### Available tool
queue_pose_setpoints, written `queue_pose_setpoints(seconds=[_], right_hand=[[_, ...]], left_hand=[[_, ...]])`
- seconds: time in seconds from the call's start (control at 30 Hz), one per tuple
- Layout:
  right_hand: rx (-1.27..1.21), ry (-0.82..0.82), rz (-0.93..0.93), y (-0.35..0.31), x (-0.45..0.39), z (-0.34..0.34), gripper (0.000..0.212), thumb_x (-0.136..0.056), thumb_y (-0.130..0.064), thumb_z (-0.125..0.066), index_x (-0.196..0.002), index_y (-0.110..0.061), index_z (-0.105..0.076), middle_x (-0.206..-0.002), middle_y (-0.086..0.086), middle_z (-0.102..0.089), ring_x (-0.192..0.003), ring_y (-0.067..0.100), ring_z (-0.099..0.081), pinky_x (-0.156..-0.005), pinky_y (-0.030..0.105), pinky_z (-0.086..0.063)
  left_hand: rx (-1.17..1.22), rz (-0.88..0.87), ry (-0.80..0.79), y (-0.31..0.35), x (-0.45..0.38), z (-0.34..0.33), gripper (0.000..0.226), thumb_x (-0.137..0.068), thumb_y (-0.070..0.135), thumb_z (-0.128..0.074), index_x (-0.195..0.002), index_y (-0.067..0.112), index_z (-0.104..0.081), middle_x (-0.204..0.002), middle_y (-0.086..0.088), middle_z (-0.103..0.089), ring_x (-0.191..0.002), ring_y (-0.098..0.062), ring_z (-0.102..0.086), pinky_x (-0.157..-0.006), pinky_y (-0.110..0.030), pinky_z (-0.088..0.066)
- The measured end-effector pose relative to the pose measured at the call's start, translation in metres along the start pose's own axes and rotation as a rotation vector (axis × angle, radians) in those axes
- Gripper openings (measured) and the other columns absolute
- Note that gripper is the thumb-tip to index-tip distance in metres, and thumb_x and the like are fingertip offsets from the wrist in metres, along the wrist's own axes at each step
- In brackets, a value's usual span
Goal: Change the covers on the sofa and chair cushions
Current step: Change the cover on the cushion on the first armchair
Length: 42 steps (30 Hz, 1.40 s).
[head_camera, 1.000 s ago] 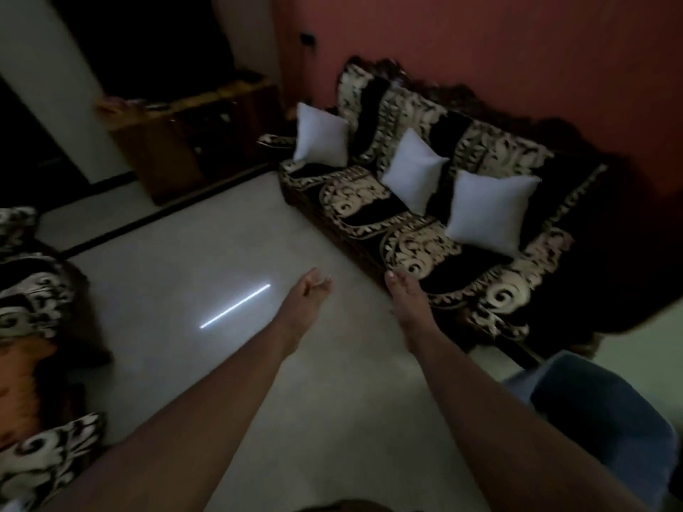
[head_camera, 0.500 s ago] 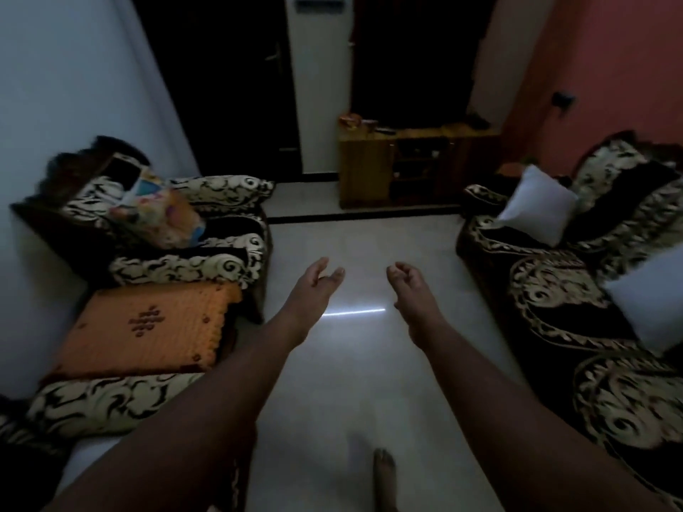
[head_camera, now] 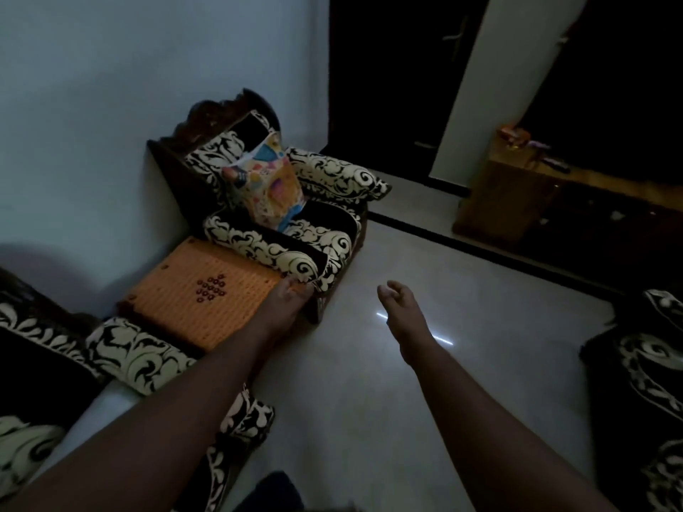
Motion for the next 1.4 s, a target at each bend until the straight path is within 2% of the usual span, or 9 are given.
queue_pose_setpoints(seconds=[0.2,0.33,0.43,0.53,0.7,0.87,1.13,1.3,1.4], right_hand=[[0.108,-0.078,-0.032,-0.011,-0.118,-0.043,0.059,-0.100,-0.046,-0.056,-0.150,-0.019,-0.039,-0.145,0.004,-0.049,-0.123,0.016,-0.047,-0.093,0.032,-0.041],[0.159,-0.084,-0.069,-0.032,-0.185,-0.069,0.060,-0.099,-0.048,-0.057,-0.149,-0.020,-0.039,-0.146,0.005,-0.049,-0.127,0.018,-0.049,-0.094,0.034,-0.043],[0.195,-0.096,-0.069,-0.058,-0.231,-0.087,0.061,-0.099,-0.048,-0.057,-0.149,-0.020,-0.039,-0.146,0.005,-0.049,-0.124,0.016,-0.049,-0.094,0.033,-0.044],[0.190,-0.107,-0.073,-0.083,-0.280,-0.107,0.057,-0.100,-0.045,-0.057,-0.148,-0.019,-0.041,-0.142,0.004,-0.052,-0.111,0.011,-0.053,-0.083,0.025,-0.046],[0.178,-0.180,-0.088,-0.103,-0.362,-0.134,0.057,-0.099,-0.045,-0.059,-0.147,-0.020,-0.041,-0.142,0.003,-0.051,-0.120,0.017,-0.051,-0.074,0.022,-0.045],[0.169,-0.256,-0.088,-0.119,-0.450,-0.154,0.057,-0.099,-0.045,-0.060,-0.147,-0.019,-0.042,-0.137,0.003,-0.052,-0.122,0.018,-0.050,-0.092,0.032,-0.043],[0.204,-0.411,-0.123,-0.146,-0.577,-0.185,0.062,-0.098,-0.047,-0.060,-0.149,-0.019,-0.041,-0.144,0.008,-0.051,-0.125,0.021,-0.052,-0.092,0.034,-0.046],[0.239,-0.461,-0.143,-0.168,-0.631,-0.226,0.064,-0.094,-0.052,-0.063,-0.146,-0.022,-0.042,-0.140,0.005,-0.055,-0.122,0.023,-0.056,-0.102,0.045,-0.051],[0.239,-0.467,-0.128,-0.181,-0.657,-0.258,0.059,-0.095,-0.050,-0.063,-0.144,-0.021,-0.045,-0.136,0.004,-0.058,-0.120,0.020,-0.059,-0.093,0.042,-0.054]], left_hand=[[0.030,0.087,0.080,-0.013,-0.113,0.035,0.067,-0.100,0.048,-0.055,-0.157,0.020,-0.034,-0.157,-0.004,-0.041,-0.134,-0.022,-0.047,-0.095,-0.028,-0.037],[0.109,0.163,0.087,-0.014,-0.190,0.056,0.064,-0.103,0.048,-0.052,-0.157,0.020,-0.032,-0.154,-0.004,-0.043,-0.100,-0.010,-0.055,-0.072,-0.026,-0.042],[0.111,0.184,0.069,-0.007,-0.239,0.078,0.067,-0.101,0.052,-0.053,-0.157,0.022,-0.031,-0.162,-0.003,-0.033,-0.136,-0.026,-0.047,-0.094,-0.034,-0.044],[0.105,0.217,0.056,0.004,-0.286,0.096,0.073,-0.099,0.055,-0.054,-0.159,0.023,-0.028,-0.166,-0.004,-0.025,-0.147,-0.029,-0.033,-0.109,-0.043,-0.038],[0.107,0.227,0.109,0.030,-0.358,0.111,0.073,-0.099,0.055,-0.054,-0.160,0.024,-0.026,-0.166,-0.004,-0.024,-0.148,-0.030,-0.031,-0.107,-0.045,-0.038],[0.094,0.245,0.166,0.048,-0.427,0.115,0.081,-0.094,0.064,-0.056,-0.159,0.027,-0.027,-0.165,0.001,-0.027,-0.144,-0.027,-0.038,-0.114,-0.050,-0.040],[0.151,0.265,0.333,0.082,-0.511,0.113,0.082,-0.097,0.061,-0.053,-0.161,0.022,-0.021,-0.166,-0.002,-0.025,-0.149,-0.028,-0.032,-0.117,-0.048,-0.036],[0.200,0.249,0.414,0.098,-0.550,0.137,0.068,-0.103,0.047,-0.052,-0.158,0.017,-0.027,-0.164,-0.003,-0.029,-0.147,-0.026,-0.035,-0.096,-0.031,-0.037],[0.199,0.257,0.440,0.094,-0.574,0.160,0.066,-0.103,0.045,-0.051,-0.159,0.018,-0.028,-0.163,-0.004,-0.032,-0.145,-0.027,-0.038,-0.095,-0.030,-0.035]])
Point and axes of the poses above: each hand's wrist, its own x-axis away from the middle knuckle, its own z-axis out of the back of the hand, y = z × x, the point moved 4 cm from there along -x, towards the middle knuckle
